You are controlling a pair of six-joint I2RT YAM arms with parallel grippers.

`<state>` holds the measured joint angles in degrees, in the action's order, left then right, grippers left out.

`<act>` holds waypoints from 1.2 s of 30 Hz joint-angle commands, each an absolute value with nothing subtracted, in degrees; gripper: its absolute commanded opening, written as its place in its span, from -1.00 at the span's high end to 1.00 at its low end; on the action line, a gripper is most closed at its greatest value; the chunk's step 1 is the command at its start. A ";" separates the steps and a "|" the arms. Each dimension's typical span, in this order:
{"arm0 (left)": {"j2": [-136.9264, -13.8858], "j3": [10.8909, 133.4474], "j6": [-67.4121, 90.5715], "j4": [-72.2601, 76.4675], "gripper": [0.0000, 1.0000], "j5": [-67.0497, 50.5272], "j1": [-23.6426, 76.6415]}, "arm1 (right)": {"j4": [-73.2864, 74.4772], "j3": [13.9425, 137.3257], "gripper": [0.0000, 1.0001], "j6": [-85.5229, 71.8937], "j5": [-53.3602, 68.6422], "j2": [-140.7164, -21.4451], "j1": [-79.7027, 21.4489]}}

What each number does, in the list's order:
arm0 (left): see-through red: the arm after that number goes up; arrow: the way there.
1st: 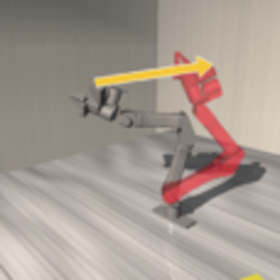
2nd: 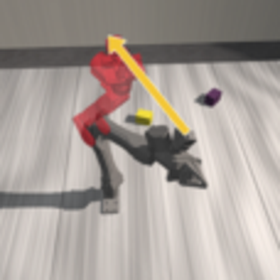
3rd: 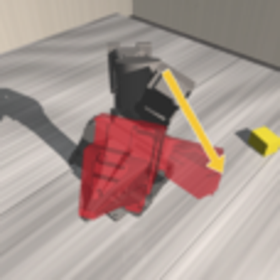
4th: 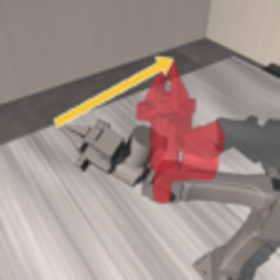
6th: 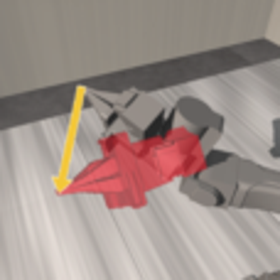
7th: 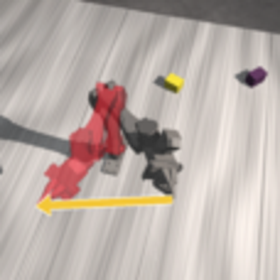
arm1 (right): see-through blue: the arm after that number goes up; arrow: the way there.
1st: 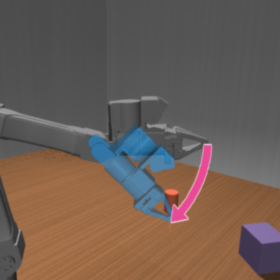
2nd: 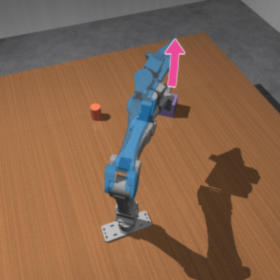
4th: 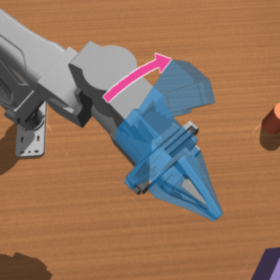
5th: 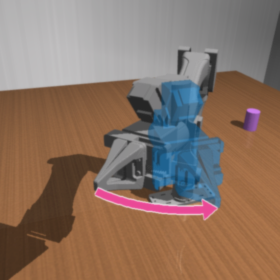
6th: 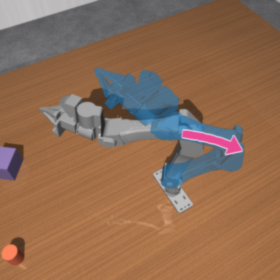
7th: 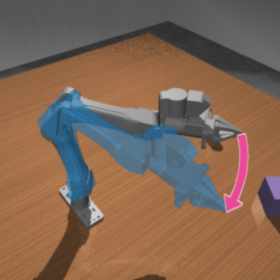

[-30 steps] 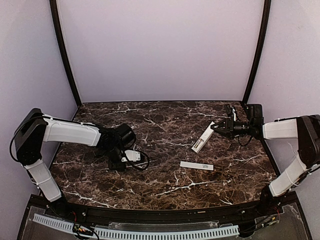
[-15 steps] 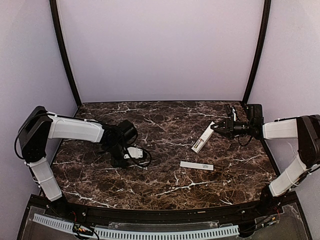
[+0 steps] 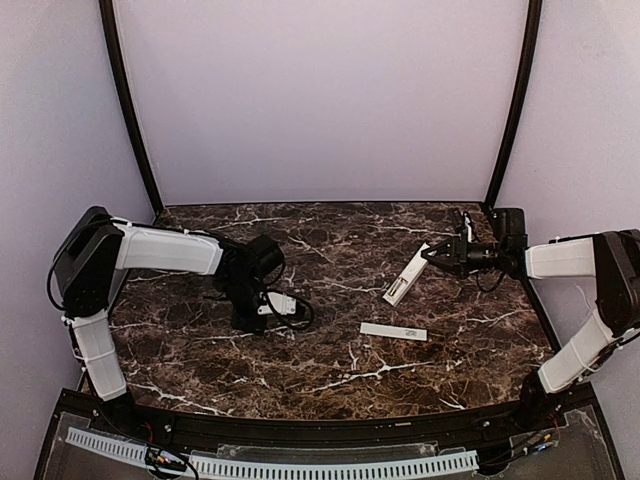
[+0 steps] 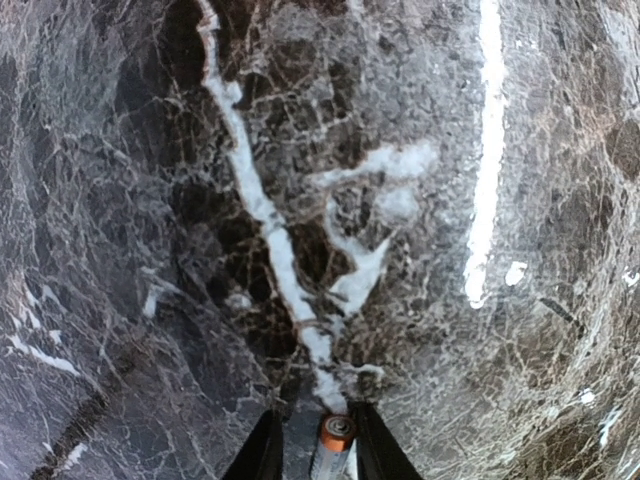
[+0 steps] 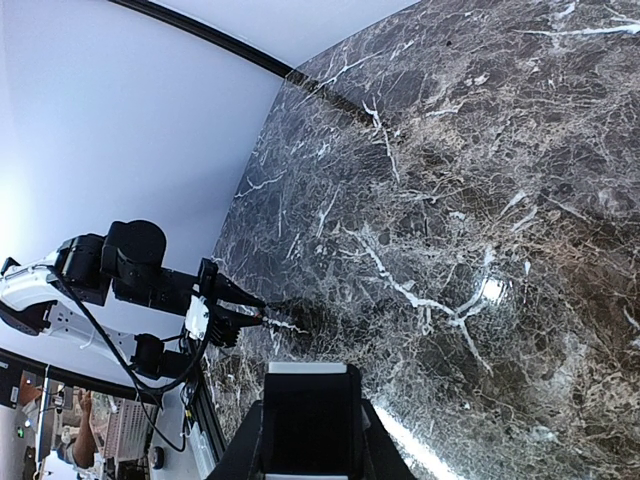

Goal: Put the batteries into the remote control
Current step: Pick up the battery from the center of the board.

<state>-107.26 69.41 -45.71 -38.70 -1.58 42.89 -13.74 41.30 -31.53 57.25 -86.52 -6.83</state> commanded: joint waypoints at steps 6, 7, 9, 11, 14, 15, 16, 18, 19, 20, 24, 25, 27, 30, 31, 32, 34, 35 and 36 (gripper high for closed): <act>-110.62 69.27 -41.73 -45.26 0.37 -2.28 41.59 | -15.95 41.53 1.00 -30.87 58.66 -86.23 -7.12; -110.64 69.27 -41.15 -45.30 0.37 -1.65 41.45 | -15.94 41.45 1.00 -30.87 58.59 -86.14 -7.12; -110.65 69.12 -40.53 -45.64 0.37 -1.06 40.89 | -15.80 41.48 1.00 -30.69 58.54 -86.11 -7.11; -110.54 69.02 -40.27 -46.16 0.47 -1.18 40.39 | -15.84 41.48 1.00 -30.72 58.61 -86.21 -7.12; -110.25 69.02 -40.19 -46.86 0.59 -2.22 40.24 | -16.08 41.53 1.00 -30.87 58.68 -86.39 -7.20; -110.15 69.05 -40.09 -46.99 0.64 -2.25 40.18 | -16.08 41.56 1.00 -30.79 58.64 -86.47 -7.25; -110.13 69.25 -39.97 -47.36 0.67 -2.23 40.17 | -16.08 41.57 1.00 -30.76 58.75 -86.50 -7.36; -110.08 69.64 -39.64 -47.80 0.74 -2.50 40.12 | -16.00 41.79 1.00 -30.77 58.80 -86.65 -7.53; -110.11 69.80 -39.46 -47.85 0.78 -2.61 40.16 | -15.93 41.90 1.00 -30.78 58.68 -86.66 -7.68; -110.17 70.29 -39.05 -48.20 0.81 -2.96 40.16 | -15.91 42.00 1.00 -30.83 58.59 -86.73 -7.91; -109.06 71.43 -35.71 -47.07 0.98 -4.79 40.16 | -17.17 42.14 1.00 -32.08 57.90 -87.49 -9.92; -107.86 71.51 -34.91 -45.74 0.99 -5.08 40.17 | -18.00 42.11 1.00 -32.73 57.84 -87.86 -10.70; -105.31 71.31 -31.94 -42.76 0.99 -6.35 40.24 | -19.60 42.16 1.00 -33.88 57.30 -88.77 -12.46; -100.31 69.65 -25.75 -36.43 0.99 -10.16 40.37 | -21.05 43.15 1.00 -34.87 56.77 -90.36 -15.49; -97.37 67.82 -24.43 -32.20 0.99 -12.05 40.55 | -21.02 43.80 1.00 -34.86 56.52 -90.96 -16.38; -95.71 66.78 -22.10 -30.07 0.99 -12.97 40.66 | -21.12 44.26 1.00 -34.89 56.59 -91.50 -17.20; -90.90 63.21 -19.25 -23.41 0.99 -15.22 41.20 | -21.75 45.05 1.00 -35.13 56.89 -92.27 -18.64; -88.07 60.80 -17.10 -18.93 0.99 -16.42 41.46 | -21.98 45.47 1.00 -35.17 57.06 -92.55 -19.30; -86.84 59.76 -15.97 -16.80 0.99 -17.22 41.72 | -22.08 45.85 1.00 -35.16 57.19 -92.81 -19.95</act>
